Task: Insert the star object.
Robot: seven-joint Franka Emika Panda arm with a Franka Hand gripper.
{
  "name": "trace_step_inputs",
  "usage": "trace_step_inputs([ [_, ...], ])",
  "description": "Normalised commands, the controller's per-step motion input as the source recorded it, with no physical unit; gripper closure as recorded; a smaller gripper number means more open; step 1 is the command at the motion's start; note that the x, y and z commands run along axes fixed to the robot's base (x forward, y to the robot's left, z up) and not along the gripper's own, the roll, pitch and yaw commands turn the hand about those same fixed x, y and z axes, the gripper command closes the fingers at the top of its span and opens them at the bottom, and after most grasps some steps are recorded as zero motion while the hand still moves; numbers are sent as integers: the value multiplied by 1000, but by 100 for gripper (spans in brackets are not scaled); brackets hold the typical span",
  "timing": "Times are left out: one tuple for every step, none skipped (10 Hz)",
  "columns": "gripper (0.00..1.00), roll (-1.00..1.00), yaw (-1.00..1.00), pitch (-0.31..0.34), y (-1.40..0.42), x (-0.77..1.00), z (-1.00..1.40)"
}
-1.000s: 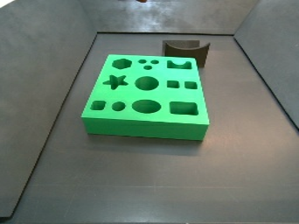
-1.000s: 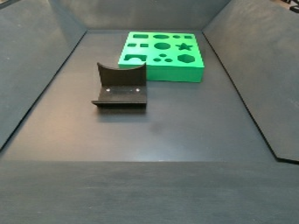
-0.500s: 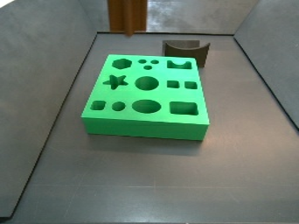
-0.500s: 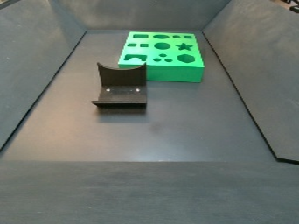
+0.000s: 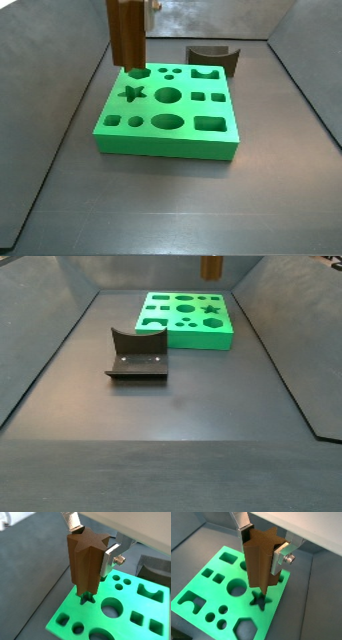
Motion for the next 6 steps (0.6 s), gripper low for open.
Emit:
trace_step_inputs([
  [100,-70,-231,-79,237,257,-646],
  [100,-87,-166,-127,209,180,-606],
  [100,-26,-89,-144,109,3,-563],
  [100,7,0,-103,0,0,-483],
  [100,77,40,-120,0,-120,-440],
  [100,77,71,-129,0,-131,-423],
])
